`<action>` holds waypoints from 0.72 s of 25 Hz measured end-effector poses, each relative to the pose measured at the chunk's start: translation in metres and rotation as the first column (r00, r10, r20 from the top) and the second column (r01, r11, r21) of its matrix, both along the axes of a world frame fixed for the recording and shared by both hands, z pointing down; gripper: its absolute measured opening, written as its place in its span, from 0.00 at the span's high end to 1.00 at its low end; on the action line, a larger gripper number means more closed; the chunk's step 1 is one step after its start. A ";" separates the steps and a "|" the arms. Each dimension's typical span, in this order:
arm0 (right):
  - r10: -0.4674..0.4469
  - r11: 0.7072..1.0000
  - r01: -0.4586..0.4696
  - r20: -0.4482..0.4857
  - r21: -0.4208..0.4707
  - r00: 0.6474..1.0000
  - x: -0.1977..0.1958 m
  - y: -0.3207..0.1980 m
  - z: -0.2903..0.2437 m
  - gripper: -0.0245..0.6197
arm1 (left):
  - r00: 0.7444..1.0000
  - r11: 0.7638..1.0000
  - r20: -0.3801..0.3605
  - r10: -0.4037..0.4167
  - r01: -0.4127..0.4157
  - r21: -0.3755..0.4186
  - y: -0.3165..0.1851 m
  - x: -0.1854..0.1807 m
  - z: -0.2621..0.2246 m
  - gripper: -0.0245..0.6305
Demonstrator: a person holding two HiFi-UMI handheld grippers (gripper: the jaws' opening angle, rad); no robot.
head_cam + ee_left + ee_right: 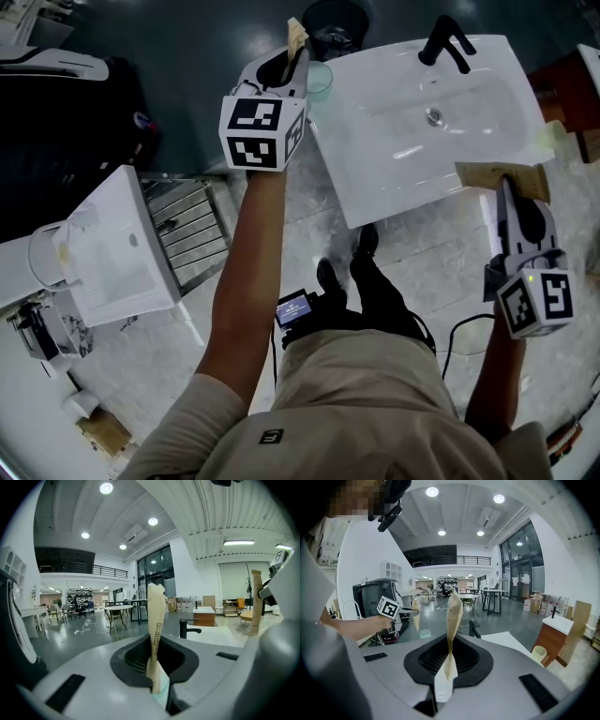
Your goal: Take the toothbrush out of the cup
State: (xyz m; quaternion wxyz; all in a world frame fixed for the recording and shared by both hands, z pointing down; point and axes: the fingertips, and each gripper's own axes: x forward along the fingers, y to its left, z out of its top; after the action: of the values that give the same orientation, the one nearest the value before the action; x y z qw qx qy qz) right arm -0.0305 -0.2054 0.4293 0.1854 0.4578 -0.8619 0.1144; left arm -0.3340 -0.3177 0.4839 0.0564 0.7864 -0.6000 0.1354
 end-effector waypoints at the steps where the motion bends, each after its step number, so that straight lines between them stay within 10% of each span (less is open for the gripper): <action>1: -0.002 1.000 0.002 0.002 0.015 1.000 -0.003 0.005 -0.008 0.92 | 1.000 1.000 0.000 0.000 0.000 0.012 0.007 -0.002 -0.010 0.92; 18: -0.065 0.972 0.051 0.052 0.229 0.997 -0.053 0.096 -0.135 0.92 | 0.998 0.954 0.043 0.046 -0.057 0.293 0.173 -0.028 -0.212 0.92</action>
State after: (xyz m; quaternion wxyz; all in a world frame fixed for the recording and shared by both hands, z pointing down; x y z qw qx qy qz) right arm -0.0836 -0.1098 0.2947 0.1094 0.4470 -0.8875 0.0229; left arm -0.3624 -0.1445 0.2715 -0.0756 0.7989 -0.5937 0.0602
